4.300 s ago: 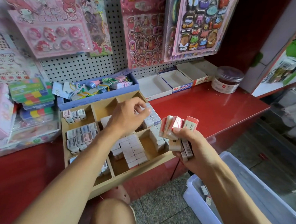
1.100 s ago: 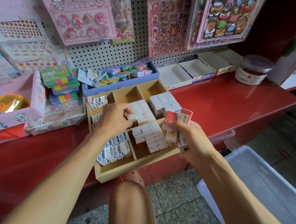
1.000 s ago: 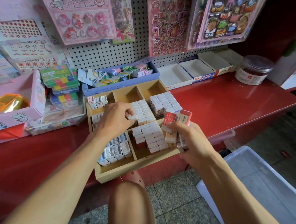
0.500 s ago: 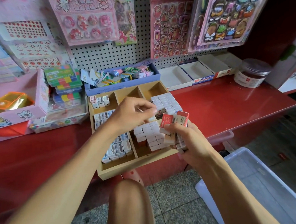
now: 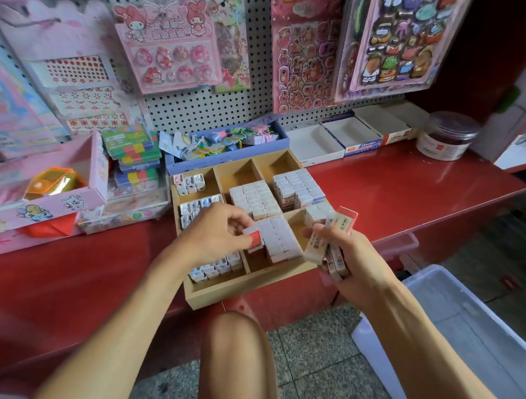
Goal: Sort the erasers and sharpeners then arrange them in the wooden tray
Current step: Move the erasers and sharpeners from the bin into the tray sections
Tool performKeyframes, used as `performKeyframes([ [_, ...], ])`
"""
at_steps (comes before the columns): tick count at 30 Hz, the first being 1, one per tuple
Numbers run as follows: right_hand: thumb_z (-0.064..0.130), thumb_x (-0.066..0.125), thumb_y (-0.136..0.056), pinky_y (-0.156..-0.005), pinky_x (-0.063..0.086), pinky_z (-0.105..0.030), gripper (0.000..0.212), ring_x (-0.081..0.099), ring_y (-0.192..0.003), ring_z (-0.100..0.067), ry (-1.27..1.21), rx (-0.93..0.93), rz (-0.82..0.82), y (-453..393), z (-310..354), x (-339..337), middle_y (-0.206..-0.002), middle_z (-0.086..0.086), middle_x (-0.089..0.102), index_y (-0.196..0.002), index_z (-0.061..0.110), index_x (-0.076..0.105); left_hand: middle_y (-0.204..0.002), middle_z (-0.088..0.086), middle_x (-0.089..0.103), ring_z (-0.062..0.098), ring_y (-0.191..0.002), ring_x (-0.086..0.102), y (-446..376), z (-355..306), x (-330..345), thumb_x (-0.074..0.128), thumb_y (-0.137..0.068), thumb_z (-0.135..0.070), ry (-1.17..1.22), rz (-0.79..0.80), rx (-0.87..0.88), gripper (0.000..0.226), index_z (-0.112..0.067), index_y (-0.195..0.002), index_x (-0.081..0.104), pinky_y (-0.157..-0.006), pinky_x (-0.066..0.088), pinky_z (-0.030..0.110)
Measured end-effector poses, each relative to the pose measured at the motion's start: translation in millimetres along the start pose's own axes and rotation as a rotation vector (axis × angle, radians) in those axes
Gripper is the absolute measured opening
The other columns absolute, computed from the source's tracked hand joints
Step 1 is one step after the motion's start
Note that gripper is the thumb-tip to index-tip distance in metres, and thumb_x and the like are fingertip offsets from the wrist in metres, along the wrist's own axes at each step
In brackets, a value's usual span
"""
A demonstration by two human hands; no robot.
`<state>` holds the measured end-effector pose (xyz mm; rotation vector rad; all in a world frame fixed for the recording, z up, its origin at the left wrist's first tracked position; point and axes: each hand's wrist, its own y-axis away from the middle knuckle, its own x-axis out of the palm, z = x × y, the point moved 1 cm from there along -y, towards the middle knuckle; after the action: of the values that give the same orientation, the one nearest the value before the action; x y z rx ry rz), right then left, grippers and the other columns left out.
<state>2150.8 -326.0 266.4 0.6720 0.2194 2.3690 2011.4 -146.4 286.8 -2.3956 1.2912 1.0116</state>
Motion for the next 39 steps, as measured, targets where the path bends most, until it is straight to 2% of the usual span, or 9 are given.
performKeyframes([
  [3,0.015,0.069,-0.078,-0.048,0.046,-0.018,0.033,0.062,-0.063,-0.009,-0.005,0.017,-0.013,7.4,-1.3,-1.3,-0.097,-0.011,0.067,-0.109,0.007,0.061,-0.077,-0.005,0.067,0.000,-0.058,0.054,4.0,0.5,7.1,0.078,-0.075,-0.015,-0.078,-0.066,0.000,0.012,-0.020,-0.083,0.071,-0.062,0.045,0.015],
  [8,0.015,0.069,-0.078,-0.043,0.043,-0.018,0.042,0.062,-0.054,-0.005,0.008,0.038,-0.014,15.2,-1.8,-3.9,-0.091,-0.008,0.069,-0.117,0.005,0.057,-0.077,-0.007,0.065,0.000,-0.061,0.054,1.5,-11.7,8.4,0.078,-0.073,-0.015,-0.150,-0.045,0.018,0.013,-0.021,-0.081,0.070,-0.065,0.048,0.022],
  [12,0.024,0.072,-0.066,-0.044,0.044,-0.019,0.055,0.063,-0.058,-0.006,0.017,0.042,-0.037,14.5,-1.5,-8.7,-0.097,-0.009,0.071,-0.116,0.007,0.059,-0.077,-0.009,0.064,-0.001,-0.063,0.054,-1.1,-7.2,15.7,0.077,-0.076,-0.015,-0.247,-0.004,0.034,0.016,-0.023,-0.084,0.067,-0.057,0.041,0.010],
  [15,0.024,0.071,-0.068,-0.044,0.044,-0.018,0.062,0.063,-0.057,-0.004,0.006,0.045,-0.030,14.0,-2.6,-8.0,-0.095,-0.008,0.070,-0.124,0.002,0.056,-0.081,-0.010,0.063,0.002,-0.072,0.057,-2.3,-3.6,25.3,0.078,-0.075,-0.016,-0.333,-0.013,0.069,0.019,-0.024,-0.087,0.066,-0.066,0.049,0.021],
  [18,0.024,0.072,-0.069,-0.045,0.045,-0.018,0.056,0.065,-0.060,-0.005,0.004,0.047,-0.030,13.1,-2.7,-6.6,-0.097,-0.008,0.071,-0.121,0.006,0.058,-0.083,-0.013,0.060,0.007,-0.078,0.058,-3.4,-3.8,28.2,0.080,-0.074,-0.017,-0.378,-0.017,0.100,0.023,-0.024,-0.090,0.066,-0.073,0.052,0.030],
  [24,0.027,0.074,-0.065,-0.048,0.047,-0.018,0.046,0.066,-0.068,-0.009,-0.009,0.065,-0.029,11.0,-2.8,-3.5,-0.099,-0.008,0.073,-0.108,0.012,0.063,-0.090,-0.011,0.060,0.009,-0.085,0.059,-8.0,-1.9,27.4,0.085,-0.070,-0.022,-0.414,0.014,0.116,0.028,-0.024,-0.090,0.065,-0.077,0.051,0.031],
  [32,0.026,0.075,-0.066,-0.071,0.047,-0.030,0.038,0.064,-0.091,-0.020,-0.035,0.035,-0.021,2.1,-5.9,-3.8,-0.098,-0.010,0.074,-0.100,0.013,0.065,-0.086,-0.011,0.064,0.005,-0.079,0.059,-10.3,6.1,24.7,0.086,-0.070,-0.034,-0.267,0.001,0.086,0.025,-0.027,-0.083,0.066,-0.074,0.051,0.029],
  [36,0.023,0.083,-0.066,-0.067,0.047,-0.030,0.049,0.065,-0.082,-0.018,-0.040,0.012,-0.005,-5.3,-3.7,4.6,-0.097,-0.010,0.073,-0.110,0.009,0.066,-0.072,-0.013,0.068,-0.001,-0.069,0.061,1.7,-15.7,35.9,0.075,-0.082,-0.036,0.007,-0.069,0.085,0.016,-0.025,-0.073,0.067,-0.068,0.048,0.025],
  [39,0.022,0.077,-0.070,-0.059,0.052,-0.029,0.049,0.066,-0.078,-0.023,-0.065,-0.005,0.044,-9.3,-1.1,12.7,-0.095,-0.016,0.069,-0.112,-0.002,0.064,-0.072,-0.005,0.071,0.009,-0.069,0.067,11.9,-32.5,47.1,0.079,-0.080,-0.026,0.248,-0.004,0.097,0.014,-0.020,-0.082,0.066,-0.073,0.053,0.034],
])
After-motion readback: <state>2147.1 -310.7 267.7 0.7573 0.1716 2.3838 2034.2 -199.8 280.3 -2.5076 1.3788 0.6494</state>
